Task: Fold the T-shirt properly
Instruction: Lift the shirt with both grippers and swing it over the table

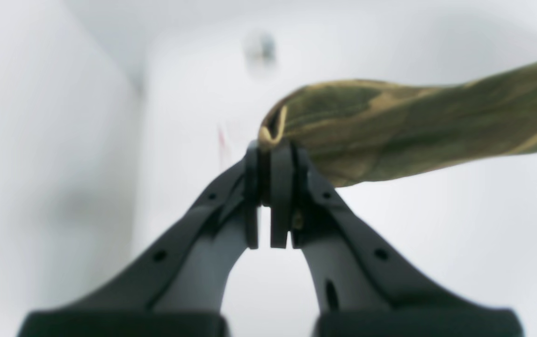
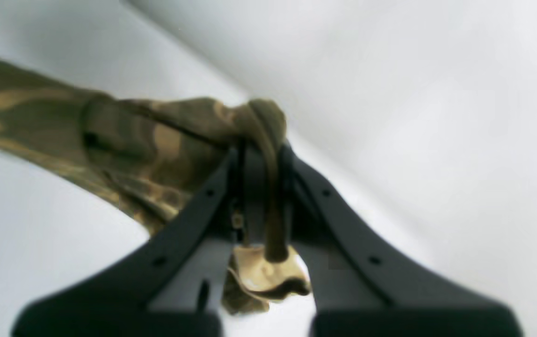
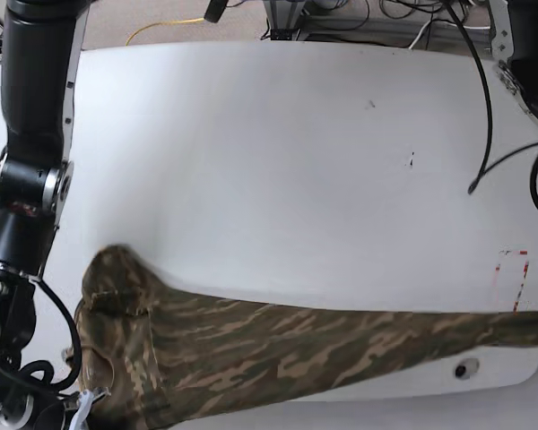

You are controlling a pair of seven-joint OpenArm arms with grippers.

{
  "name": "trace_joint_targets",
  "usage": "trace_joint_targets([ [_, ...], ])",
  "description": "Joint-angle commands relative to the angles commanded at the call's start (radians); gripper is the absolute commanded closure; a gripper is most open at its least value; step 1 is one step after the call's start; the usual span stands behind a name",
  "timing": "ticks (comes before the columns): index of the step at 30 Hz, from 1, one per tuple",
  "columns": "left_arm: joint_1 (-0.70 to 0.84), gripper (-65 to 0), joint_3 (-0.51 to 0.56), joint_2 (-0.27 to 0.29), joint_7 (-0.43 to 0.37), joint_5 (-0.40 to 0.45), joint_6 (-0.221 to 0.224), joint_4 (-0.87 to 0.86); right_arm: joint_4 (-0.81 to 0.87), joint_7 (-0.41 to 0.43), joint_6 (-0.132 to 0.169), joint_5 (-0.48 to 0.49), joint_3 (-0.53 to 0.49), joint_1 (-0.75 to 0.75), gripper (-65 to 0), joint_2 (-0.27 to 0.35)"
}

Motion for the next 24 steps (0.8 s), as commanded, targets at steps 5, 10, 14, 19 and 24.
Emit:
trace_joint_targets([
  [5,-0.094,-0.8,0.003,-0.020,0.066,0.000,0.000,0.035,0.002,-0.049,0.000,-0.002,-0.021,0.040,0.0,0.032],
  [10,0.003,-0.8,0.032,-0.015,0.064,0.000,0.000,0.023,0.006,-0.049,0.000,-0.002,-0.002,-0.032,0.0,0.031],
  [14,0.083,-0.8,0.029,0.015,0.063,-0.003,0.000,0.025,0.015,-0.049,0.000,-0.002,0.058,-0.147,0.0,0.029],
  [19,0.149,-0.8,-0.012,0.018,0.041,-0.002,0.000,0.020,0.020,-0.049,0.000,-0.002,0.097,-0.221,0.0,0.029],
  [24,0.209,-0.8,-0.011,0.018,-0.037,0.000,0.000,0.017,0.021,-0.049,0.000,-0.002,0.100,-0.241,0.0,0.029],
])
